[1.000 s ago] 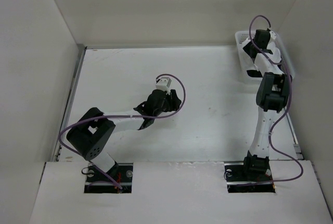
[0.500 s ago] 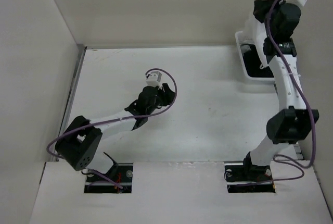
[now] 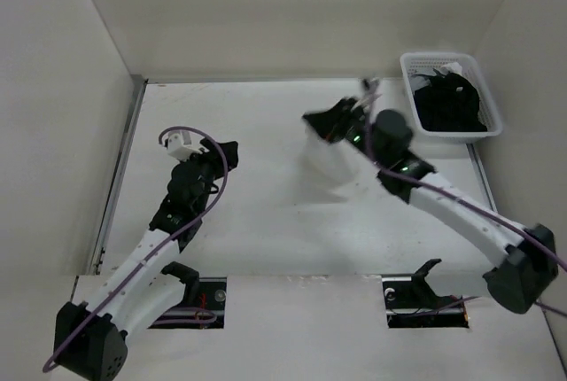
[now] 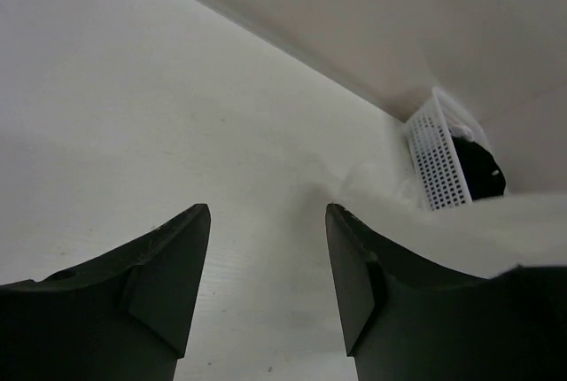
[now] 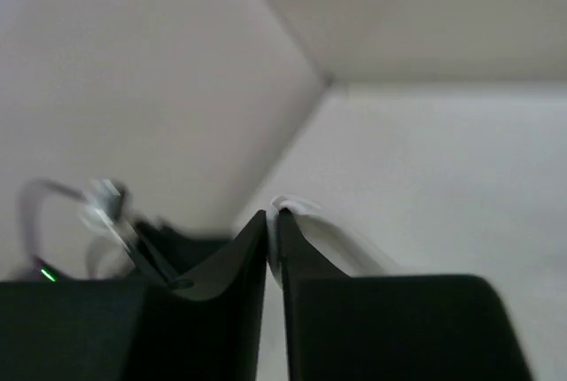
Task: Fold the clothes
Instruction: Move the tank top to the center of the board, then flatten the tank top out
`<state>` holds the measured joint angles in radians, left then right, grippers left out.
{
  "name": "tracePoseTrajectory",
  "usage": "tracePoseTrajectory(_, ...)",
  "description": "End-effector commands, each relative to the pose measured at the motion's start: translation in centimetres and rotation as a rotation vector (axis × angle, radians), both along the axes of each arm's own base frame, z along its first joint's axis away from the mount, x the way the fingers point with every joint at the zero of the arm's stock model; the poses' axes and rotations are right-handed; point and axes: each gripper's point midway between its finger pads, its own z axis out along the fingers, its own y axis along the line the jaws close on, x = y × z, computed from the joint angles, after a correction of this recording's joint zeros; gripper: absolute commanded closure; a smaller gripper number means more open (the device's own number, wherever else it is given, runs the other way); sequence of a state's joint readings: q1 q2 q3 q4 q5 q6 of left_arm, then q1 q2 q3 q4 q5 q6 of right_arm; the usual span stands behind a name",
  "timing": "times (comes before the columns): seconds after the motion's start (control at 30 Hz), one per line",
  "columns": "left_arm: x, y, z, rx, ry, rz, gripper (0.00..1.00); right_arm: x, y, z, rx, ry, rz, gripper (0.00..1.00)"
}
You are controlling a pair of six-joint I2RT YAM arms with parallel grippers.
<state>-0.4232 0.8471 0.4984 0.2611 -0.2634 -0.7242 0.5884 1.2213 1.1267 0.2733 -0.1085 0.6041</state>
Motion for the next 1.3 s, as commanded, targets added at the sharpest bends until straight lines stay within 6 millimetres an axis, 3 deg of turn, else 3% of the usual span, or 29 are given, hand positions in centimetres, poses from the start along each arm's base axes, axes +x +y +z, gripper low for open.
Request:
tracePoseTrajectory(0.0,-1.1,3.4,-2.7,0.007,0.083,0.106,0.46,-6.0,7.8,-16.6,-0.193,0.284,0.222,0.77)
tracePoseTrajectory(0.07,-1.6,4.5,-4.2,0.022,0.125,0.134,0.46,-11.4,10.1,-22.7,-0.322,0.361,0.330,0.60)
tracePoseTrajectory(0.1,-1.8,4.9,-4.9,0.030,0.143,0.143,0.46,-13.2,10.1,-24.6,-0.363,0.386,0.339,0.55)
tracePoseTrajectory(0.17,-2.0,5.0,-5.9,0.041,0.169,0.144,0.46,-15.0,8.8,-25.8,-0.385,0.403,0.292,0.48)
tracePoseTrajectory(0.23,-2.0,4.3,-6.5,0.061,0.186,0.118,0.49,-15.0,6.8,-25.4,-0.352,0.398,0.216,0.45)
tracePoseTrajectory(0.3,-1.9,2.9,-7.0,0.103,0.202,0.068,0.52,-13.0,3.3,-24.9,-0.293,0.397,0.064,0.49)
tracePoseTrajectory(0.4,-1.9,0.3,-8.6,0.198,0.245,-0.020,0.57,-9.4,-2.6,-26.0,-0.190,0.477,-0.177,0.85)
tracePoseTrajectory(0.47,-2.2,-1.9,-9.8,0.257,0.273,-0.090,0.57,-7.1,-5.8,-27.7,-0.175,0.546,-0.300,0.90)
tracePoseTrajectory(0.53,-2.3,-4.6,-10.6,0.322,0.279,-0.170,0.55,-5.1,-7.6,-29.0,-0.195,0.592,-0.384,0.87)
tracePoseTrajectory(0.63,-1.8,-7.9,-10.9,0.413,0.267,-0.233,0.49,-2.8,-8.9,-30.0,-0.237,0.618,-0.465,0.62)
tracePoseTrajectory(0.7,-0.8,-9.3,-11.0,0.482,0.251,-0.226,0.45,-1.4,-9.4,-30.7,-0.241,0.636,-0.503,0.51)
tracePoseTrajectory(0.8,1.5,-11.0,-11.3,0.528,0.236,-0.222,0.39,0.3,-9.6,-32.0,-0.235,0.683,-0.517,0.48)
tracePoseTrajectory(1.0,5.8,-15.3,-13.4,0.531,0.259,-0.320,0.39,1.8,-9.3,-34.1,-0.216,0.750,-0.523,0.48)
tracePoseTrajectory(1.13,6.6,-18.1,-14.5,0.514,0.269,-0.404,0.49,3.0,-9.5,-35.2,-0.207,0.771,-0.537,0.49)
tracePoseTrajectory(1.27,6.8,-19.1,-15.2,0.528,0.275,-0.433,0.62,4.3,-8.9,-35.8,-0.181,0.784,-0.522,0.54)
